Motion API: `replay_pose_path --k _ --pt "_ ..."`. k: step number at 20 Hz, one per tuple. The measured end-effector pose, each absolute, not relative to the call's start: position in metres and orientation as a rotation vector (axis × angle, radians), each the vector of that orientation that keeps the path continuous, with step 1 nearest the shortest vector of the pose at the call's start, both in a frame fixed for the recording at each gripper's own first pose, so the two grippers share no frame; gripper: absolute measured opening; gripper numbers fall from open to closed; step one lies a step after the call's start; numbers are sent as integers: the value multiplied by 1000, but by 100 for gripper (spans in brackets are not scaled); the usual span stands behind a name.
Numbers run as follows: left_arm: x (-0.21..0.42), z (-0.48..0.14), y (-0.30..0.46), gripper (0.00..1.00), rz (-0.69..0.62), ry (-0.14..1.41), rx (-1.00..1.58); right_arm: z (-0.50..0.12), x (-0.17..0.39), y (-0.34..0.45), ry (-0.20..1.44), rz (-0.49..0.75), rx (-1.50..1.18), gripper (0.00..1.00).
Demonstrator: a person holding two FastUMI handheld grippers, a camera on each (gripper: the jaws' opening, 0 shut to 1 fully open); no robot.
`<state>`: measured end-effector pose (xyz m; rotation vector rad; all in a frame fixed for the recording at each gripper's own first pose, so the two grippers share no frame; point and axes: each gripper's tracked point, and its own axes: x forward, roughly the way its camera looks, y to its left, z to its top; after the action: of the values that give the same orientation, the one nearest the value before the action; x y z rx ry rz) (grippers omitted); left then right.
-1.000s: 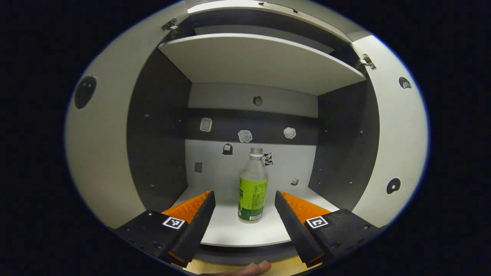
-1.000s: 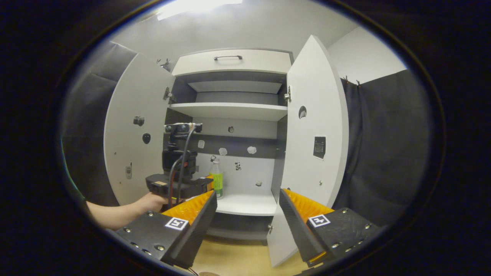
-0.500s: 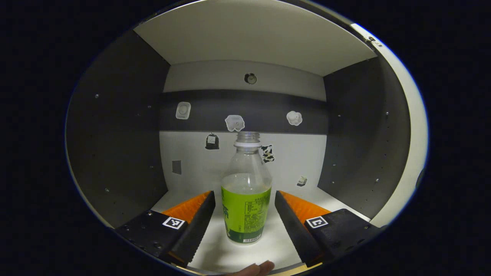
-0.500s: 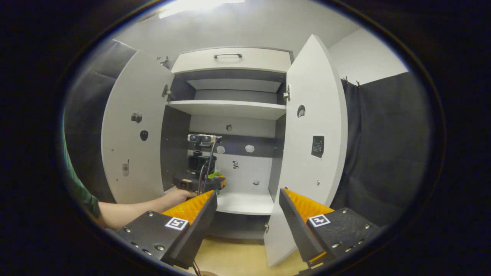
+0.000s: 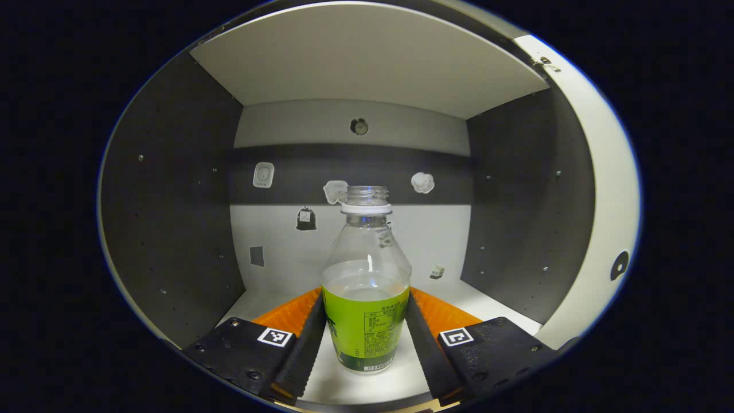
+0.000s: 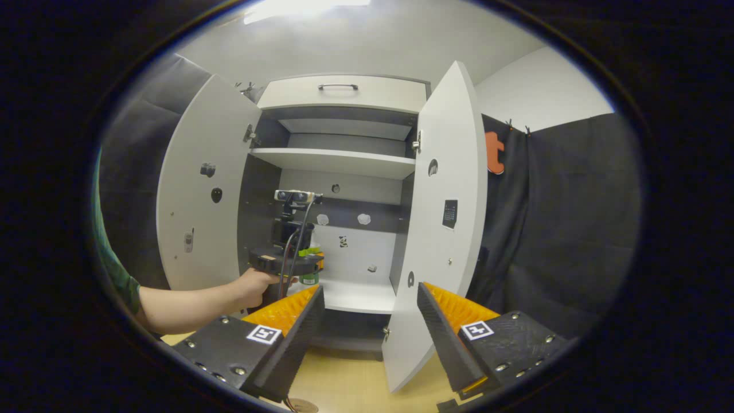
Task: Grasp the bottle in the cabinet with the left hand and place it on the coaster, then close the right door with the right hand and the left door with the left hand.
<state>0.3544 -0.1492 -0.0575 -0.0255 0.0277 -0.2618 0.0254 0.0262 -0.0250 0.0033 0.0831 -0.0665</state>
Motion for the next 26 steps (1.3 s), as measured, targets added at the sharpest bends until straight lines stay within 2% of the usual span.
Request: replay_pose_path --k 1,7,11,15,16,19,22,23,24,26 --pt "341 -52 -149 78 -268 13 -18 -24 22 27 80 -61 3 98" --pt "242 -20 -161 78 -322 -38 -49 -19 0 25 56 -19 2 98" --pt "183 -20 -160 78 -310 -72 -37 -15 -16 23 33 10 4 98" --pt "134 -48 -162 78 -316 -77 -59 -15 -32 24 32 48 25 98" --pt "122 -68 -163 78 -322 -51 -44 -19 -35 25 37 54 24 94" --pt "91 -114 -156 78 -309 -1 -4 -20 -42 33 33 86 23 98" --pt "62 -134 -159 78 -358 -98 -46 -29 -48 39 51 110 54 98" --pt "56 -146 -157 78 -364 -100 -47 -29 -50 41 53 120 61 94" --pt "47 -165 -158 78 -375 -83 -40 -30 -52 42 54 124 59 98" --pt "31 -195 -157 78 -392 -40 -9 -31 -56 40 53 126 44 98"
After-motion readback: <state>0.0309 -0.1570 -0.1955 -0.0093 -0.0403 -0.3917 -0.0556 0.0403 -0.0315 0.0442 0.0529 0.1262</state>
